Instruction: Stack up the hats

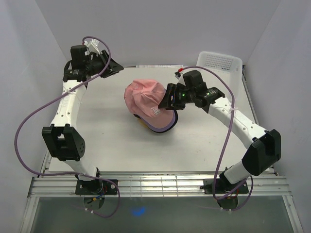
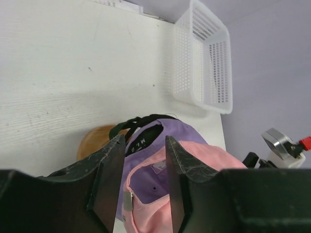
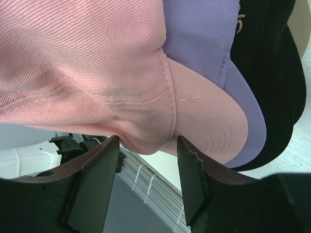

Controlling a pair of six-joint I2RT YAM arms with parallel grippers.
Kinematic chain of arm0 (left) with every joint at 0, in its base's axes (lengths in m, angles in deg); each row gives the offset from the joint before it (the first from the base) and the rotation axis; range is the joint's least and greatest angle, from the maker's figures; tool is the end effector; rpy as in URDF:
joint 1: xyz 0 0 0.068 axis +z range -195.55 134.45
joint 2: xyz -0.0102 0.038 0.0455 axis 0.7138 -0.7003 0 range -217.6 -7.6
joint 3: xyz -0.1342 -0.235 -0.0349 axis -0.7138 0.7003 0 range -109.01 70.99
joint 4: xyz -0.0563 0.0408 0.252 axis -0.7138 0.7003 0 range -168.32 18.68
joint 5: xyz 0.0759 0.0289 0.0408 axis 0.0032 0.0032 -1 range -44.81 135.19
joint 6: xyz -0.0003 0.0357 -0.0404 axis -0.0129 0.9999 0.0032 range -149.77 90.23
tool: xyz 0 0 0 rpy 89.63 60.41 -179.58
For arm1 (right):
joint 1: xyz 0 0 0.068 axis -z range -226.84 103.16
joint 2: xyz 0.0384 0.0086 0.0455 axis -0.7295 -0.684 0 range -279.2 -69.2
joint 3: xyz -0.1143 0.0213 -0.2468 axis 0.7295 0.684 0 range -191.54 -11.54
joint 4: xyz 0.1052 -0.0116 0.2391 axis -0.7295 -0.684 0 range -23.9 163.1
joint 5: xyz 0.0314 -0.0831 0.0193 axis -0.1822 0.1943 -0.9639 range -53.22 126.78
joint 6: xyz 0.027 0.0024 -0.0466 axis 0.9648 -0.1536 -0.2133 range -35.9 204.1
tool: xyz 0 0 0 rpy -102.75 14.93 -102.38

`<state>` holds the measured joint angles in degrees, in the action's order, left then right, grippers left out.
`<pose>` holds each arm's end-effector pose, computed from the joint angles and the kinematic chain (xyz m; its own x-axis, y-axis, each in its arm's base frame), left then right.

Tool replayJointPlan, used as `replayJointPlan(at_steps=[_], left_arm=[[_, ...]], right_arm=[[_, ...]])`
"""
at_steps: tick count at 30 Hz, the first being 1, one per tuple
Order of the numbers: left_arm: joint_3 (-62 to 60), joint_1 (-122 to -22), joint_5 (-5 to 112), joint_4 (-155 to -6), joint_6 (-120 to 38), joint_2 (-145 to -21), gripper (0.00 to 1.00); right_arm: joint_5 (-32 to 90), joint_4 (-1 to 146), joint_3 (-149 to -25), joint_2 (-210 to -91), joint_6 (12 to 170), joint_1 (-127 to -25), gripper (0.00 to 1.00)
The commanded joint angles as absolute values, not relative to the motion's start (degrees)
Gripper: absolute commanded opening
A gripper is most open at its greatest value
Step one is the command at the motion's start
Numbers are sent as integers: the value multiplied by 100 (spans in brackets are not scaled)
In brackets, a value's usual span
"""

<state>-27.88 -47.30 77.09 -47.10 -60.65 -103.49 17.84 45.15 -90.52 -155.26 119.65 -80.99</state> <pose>0.3796 -0.0305 0.3994 -0.6581 -0.4158 -0.6277 0.1788 0.7235 -0.6667 0.2754 0.2007 0.3444 -0.8231 0.1062 -0.5579 -0.3347 0.7029 0.6276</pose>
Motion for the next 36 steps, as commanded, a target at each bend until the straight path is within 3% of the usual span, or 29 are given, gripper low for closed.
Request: replayJointPlan(at_steps=[1,3,10,20,36], left_arm=[[-2579,-4757,8825,-4906,-6106,-10155,49],[-2421,-4757,9245,-5054,-6150,-10112,48],[-1639,-4757,10125,-5757,-6571,-9813,67],[-1110,-4757,10478,-7076,-7450,-9593,69],[-1392,-4757,10707,-7024,-7486,-9847,70]], right_arm=[[1938,4550,-9416,-15691,11873,-8121,56],[1929,4515,-9504,-15735,11864,-8130,56],[1903,4532,-9548,-15814,11838,-8130,56],[1877,4611,-9443,-15779,11856,-8130,56],[1868,4567,-9548,-15805,11838,-8130,56]])
